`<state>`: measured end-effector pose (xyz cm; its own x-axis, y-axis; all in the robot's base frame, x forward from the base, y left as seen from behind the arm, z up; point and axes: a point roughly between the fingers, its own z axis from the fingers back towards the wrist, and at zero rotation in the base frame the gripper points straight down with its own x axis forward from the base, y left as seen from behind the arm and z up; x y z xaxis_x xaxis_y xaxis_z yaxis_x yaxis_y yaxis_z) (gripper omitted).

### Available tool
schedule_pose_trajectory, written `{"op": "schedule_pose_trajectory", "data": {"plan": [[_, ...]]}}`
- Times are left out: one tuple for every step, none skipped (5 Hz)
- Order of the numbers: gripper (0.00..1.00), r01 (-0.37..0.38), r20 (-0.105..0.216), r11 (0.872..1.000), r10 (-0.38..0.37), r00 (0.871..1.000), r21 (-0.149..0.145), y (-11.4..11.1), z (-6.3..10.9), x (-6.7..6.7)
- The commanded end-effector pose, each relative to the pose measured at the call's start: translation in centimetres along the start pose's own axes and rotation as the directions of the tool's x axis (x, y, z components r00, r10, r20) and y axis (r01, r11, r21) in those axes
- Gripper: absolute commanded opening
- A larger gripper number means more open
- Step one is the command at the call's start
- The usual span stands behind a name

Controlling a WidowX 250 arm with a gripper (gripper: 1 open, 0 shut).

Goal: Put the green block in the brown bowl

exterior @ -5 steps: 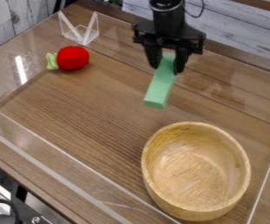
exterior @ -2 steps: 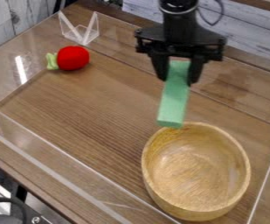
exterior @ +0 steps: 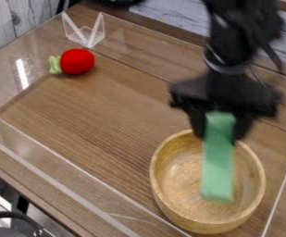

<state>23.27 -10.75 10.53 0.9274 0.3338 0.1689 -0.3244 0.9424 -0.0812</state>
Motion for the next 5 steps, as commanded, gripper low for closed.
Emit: {"op": "schedule_pose_trajectory", "data": {"plan": [[0.00, -0.004, -0.003, 0.999, 0.004, 1.000, -0.037, -1.3, -0.1, -1.3], [0.00, 0.022, -0.024, 0.998, -0.023, 0.999, -0.056, -0.1, -0.5, -0.5], [0.00, 0.039, -0.038, 0.997, -0.042, 0.998, -0.072, 1.0, -0.5, 0.4], [0.00, 0.054, -0.054, 0.995, -0.058, 0.997, -0.084, 1.3, -0.5, 0.8], [0.00, 0.044, -0.067, 0.995, -0.050, 0.997, -0.089, 1.1, -0.6, 0.4]]}}
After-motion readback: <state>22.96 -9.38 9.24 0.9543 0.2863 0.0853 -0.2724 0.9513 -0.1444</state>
